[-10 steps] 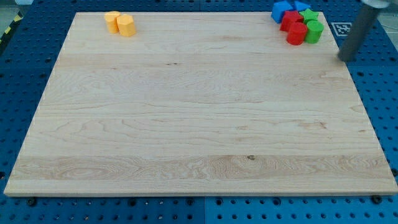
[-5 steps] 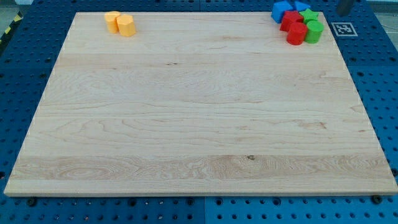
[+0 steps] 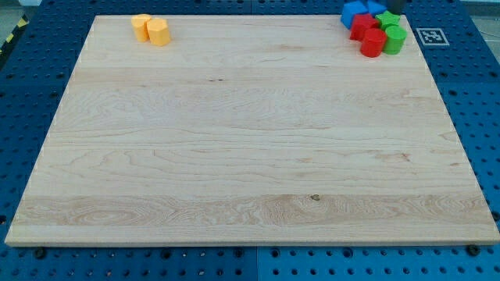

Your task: Place the green star in between the green circle and red star

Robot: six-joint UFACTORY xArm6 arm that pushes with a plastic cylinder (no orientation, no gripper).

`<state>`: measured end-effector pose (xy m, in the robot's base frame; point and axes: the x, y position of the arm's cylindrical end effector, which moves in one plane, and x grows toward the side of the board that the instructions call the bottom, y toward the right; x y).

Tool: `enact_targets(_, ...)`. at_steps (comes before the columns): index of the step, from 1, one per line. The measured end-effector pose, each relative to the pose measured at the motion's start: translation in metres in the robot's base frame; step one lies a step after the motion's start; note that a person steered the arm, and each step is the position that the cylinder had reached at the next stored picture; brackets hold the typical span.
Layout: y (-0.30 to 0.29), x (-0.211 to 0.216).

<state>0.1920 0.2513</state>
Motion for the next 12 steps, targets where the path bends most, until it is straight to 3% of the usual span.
enact_targets(3, 0.008, 0.000)
enact_targets(5, 0.013, 0.051)
enact_targets(6, 0.013, 0.056)
enact_targets(12, -0.021, 0.050)
